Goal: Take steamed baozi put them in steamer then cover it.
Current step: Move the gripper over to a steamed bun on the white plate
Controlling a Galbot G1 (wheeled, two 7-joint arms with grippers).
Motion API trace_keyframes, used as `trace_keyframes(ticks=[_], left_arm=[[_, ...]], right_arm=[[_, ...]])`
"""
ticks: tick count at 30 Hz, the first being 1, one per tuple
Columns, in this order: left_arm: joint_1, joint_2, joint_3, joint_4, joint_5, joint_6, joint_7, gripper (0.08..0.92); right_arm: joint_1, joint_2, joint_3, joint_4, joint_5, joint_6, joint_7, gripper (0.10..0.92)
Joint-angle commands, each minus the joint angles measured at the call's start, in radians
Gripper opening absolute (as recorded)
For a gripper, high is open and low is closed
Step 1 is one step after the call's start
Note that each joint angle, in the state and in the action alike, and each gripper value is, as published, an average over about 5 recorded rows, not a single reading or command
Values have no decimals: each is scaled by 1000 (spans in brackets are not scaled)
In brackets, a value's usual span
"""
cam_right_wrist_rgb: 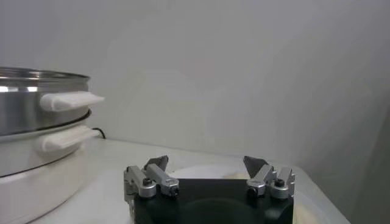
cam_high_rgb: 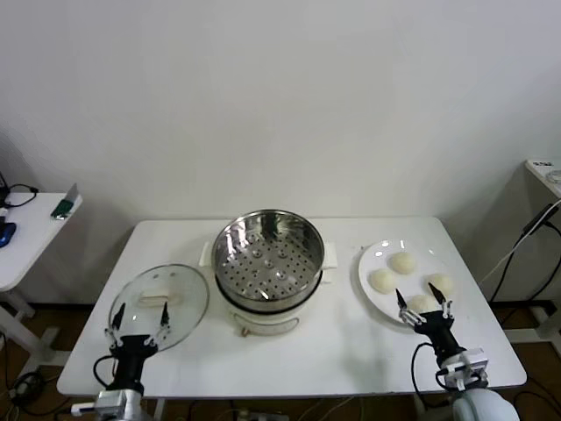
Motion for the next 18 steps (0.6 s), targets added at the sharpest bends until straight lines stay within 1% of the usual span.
trace_keyframes(ticks=[1, 3, 6, 11, 14, 18], left_arm=[[1, 2, 0, 1, 0, 0, -3, 823], [1, 4, 1, 2, 2, -1, -7, 823], [3, 9, 7, 2, 5, -4, -19, 823], [7, 11, 20, -2, 8, -9, -31, 823], [11, 11, 24, -3, 8, -13, -32, 823], [12, 14, 22, 4, 5, -17, -34, 823]], right_arm=[[61, -93, 0, -3, -66, -55, -49, 823], [100, -167, -12, -9, -89, -107, -97, 823], [181, -317, -50, -52, -142, -181, -237, 823], [380, -549, -183, -218, -240, -188, -507, 823], [550, -622, -314, -339, -290, -167, -628, 823], [823, -666, -536, -472, -329, -146, -808, 823]])
